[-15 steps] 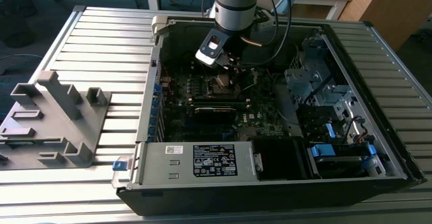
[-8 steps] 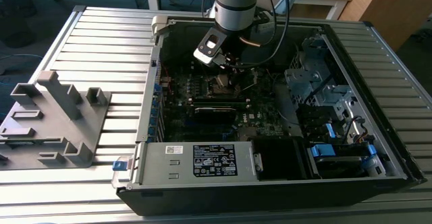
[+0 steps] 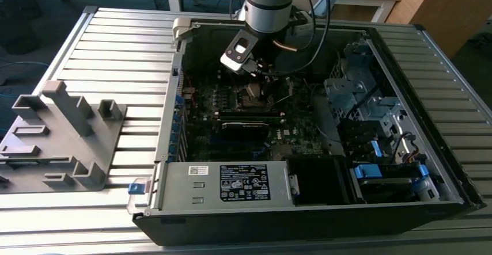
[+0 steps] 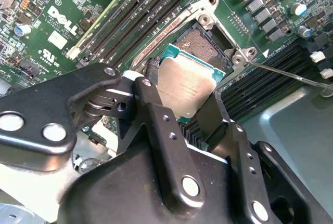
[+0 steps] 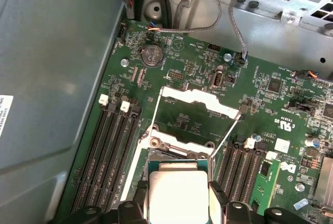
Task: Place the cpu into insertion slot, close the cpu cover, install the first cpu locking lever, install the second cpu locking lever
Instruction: 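Place the cpu into insertion slot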
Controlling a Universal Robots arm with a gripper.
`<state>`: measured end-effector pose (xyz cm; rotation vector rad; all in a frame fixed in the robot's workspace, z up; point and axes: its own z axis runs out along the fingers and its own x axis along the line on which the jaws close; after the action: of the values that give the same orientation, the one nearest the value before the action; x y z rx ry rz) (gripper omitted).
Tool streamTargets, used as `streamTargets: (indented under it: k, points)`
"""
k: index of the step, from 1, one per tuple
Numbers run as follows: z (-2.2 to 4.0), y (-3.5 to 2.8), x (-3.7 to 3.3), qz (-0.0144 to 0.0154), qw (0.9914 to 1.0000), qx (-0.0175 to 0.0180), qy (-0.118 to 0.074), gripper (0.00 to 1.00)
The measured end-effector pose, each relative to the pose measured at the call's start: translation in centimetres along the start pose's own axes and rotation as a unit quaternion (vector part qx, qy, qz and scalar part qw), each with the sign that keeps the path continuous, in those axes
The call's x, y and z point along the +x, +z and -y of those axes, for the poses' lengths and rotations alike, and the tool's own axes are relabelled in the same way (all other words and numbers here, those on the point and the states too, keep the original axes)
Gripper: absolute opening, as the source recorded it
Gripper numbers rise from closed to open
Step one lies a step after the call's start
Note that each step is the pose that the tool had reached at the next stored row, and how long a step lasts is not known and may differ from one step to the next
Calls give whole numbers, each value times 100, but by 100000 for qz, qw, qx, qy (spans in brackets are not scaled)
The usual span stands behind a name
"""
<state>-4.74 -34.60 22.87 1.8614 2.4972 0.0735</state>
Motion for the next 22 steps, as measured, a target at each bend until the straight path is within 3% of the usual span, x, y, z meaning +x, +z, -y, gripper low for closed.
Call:
streamTargets:
  k: [6,8,11,15,20,22]
  points:
    - [0,-1,0,24,100000,4,288,54]
    - [0,0,0,104,99984,-4,1761,54]
    - [0,3,0,252,99897,-23,4538,54]
    - [1,7,0,443,99669,-50,8117,54]
    - [2,11,0,678,99208,-78,12544,54]
    - [5,11,2,687,99180,-85,12757,54]
